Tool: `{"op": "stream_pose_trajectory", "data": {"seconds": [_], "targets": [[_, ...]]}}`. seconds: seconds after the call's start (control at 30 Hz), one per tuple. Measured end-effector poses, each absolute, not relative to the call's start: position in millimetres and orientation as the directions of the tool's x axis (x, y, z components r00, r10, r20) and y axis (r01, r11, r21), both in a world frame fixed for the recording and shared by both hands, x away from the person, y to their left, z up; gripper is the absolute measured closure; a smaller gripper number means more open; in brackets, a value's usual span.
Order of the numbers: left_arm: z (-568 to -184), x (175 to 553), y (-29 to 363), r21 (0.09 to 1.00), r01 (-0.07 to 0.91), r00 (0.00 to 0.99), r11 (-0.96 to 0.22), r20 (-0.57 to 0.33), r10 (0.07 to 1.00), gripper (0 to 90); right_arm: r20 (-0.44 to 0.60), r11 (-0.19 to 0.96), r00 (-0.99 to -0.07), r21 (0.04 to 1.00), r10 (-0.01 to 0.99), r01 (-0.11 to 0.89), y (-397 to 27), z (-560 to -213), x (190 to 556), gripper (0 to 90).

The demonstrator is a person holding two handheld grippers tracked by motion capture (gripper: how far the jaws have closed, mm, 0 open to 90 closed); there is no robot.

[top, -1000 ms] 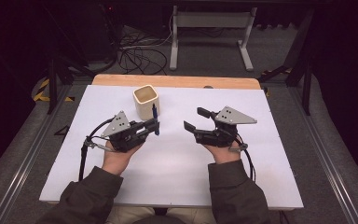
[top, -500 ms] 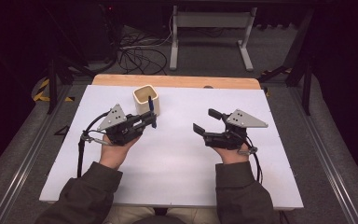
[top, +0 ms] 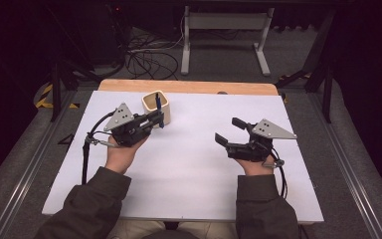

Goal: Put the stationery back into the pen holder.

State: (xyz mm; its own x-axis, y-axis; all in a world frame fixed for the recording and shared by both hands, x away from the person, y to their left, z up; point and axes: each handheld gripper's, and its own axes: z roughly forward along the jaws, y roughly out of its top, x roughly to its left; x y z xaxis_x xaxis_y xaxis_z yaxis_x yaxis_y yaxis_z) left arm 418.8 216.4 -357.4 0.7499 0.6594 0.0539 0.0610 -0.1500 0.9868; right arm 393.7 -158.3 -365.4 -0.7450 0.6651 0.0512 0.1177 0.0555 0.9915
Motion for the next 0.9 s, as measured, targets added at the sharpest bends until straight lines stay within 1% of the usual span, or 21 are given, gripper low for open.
{"op": "stream_pose_trajectory", "data": {"seconds": [0.17,0.33,0.53,0.9], "targets": [[-355,425,220,0.989,0.065,0.734,-0.137,0.045,0.677,79.5,0.056,0.047,-0.739,0.992,0.672,0.118,-167,-367,392,16.0],[-354,430,221,0.989,0.062,0.721,-0.131,0.046,0.691,79.5,0.077,0.026,-0.73,0.991,0.679,0.128,-175,-369,391,12.9],[-354,438,222,0.989,0.069,0.7,-0.131,0.046,0.713,79.5,0.084,0.011,-0.724,0.992,0.685,0.126,-182,-369,390,12.4],[-358,454,228,0.99,0.093,0.67,-0.106,0.016,0.742,79.5,0.105,-0.007,-0.7,0.99,0.706,0.141,-191,-372,389,7.6]]}}
